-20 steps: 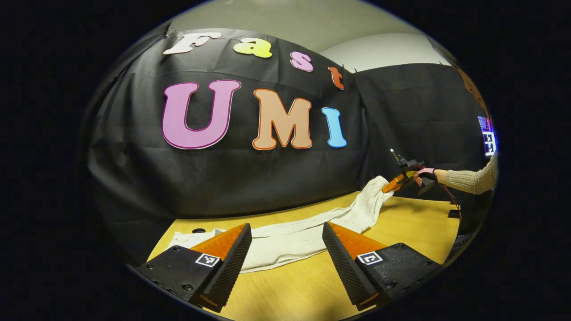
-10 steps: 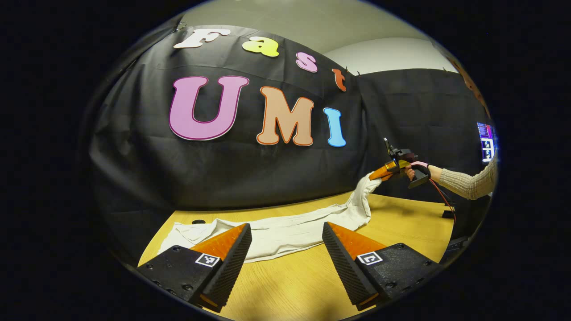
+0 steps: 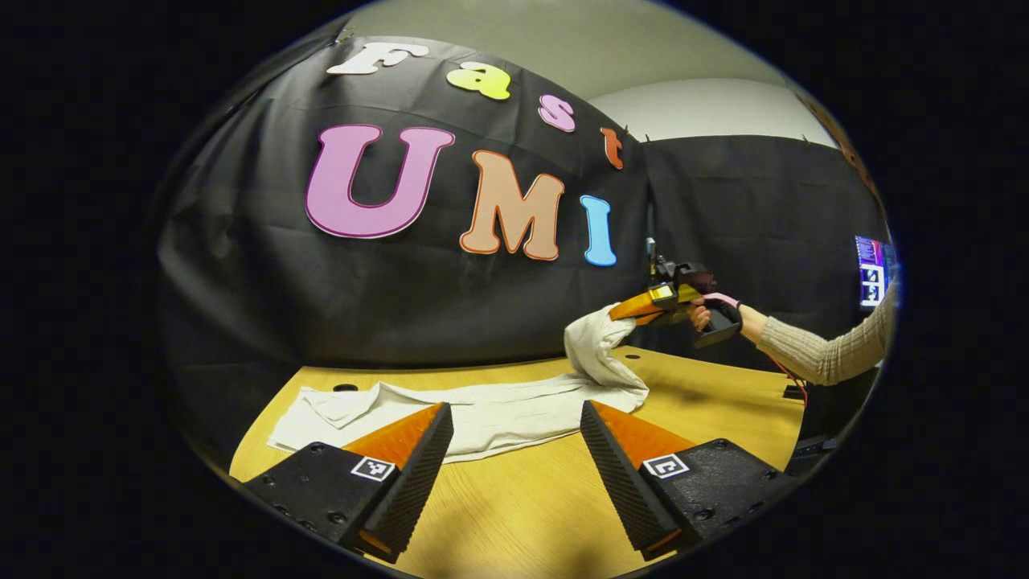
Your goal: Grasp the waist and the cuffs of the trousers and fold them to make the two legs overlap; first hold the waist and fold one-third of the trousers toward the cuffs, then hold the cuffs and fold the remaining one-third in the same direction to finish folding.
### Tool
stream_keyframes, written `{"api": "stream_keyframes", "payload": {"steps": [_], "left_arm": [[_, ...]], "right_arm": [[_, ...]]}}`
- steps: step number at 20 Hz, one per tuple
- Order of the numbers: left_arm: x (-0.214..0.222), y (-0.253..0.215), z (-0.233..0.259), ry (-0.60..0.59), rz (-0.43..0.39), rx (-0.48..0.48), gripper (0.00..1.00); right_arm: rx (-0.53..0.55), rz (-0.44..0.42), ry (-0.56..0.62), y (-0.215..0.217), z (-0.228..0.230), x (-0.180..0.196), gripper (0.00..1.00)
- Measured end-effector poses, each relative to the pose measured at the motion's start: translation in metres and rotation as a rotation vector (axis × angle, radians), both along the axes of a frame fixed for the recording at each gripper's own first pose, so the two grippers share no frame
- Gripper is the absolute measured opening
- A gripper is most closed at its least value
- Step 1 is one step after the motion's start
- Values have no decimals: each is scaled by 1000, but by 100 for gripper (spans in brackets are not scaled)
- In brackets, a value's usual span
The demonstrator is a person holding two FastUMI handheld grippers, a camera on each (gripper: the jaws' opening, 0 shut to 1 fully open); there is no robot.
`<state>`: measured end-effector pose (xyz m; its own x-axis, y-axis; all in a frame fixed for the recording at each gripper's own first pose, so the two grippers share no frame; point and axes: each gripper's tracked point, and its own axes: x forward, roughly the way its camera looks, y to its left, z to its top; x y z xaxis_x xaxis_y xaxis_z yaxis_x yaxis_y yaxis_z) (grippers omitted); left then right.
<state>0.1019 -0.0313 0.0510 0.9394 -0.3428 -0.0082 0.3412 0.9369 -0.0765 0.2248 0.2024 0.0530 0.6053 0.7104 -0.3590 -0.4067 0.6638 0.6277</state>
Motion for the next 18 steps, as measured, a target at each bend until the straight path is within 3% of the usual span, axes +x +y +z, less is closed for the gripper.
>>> {"api": "stream_keyframes", "payload": {"steps": [4,7,13,18], "left_arm": [[0,8,-5,8,10,-20,95],[-1,16,-11,19,27,-19,96],[0,27,-21,34,49,-56,94],[1,23,-20,34,39,-71,94]], "right_arm": [[-38,68,19,55,-33,2,2],[-132,127,0,91,-56,-9,3],[-346,188,-79,114,-90,-19,3],[-345,221,-130,123,-83,-27,14]]}}
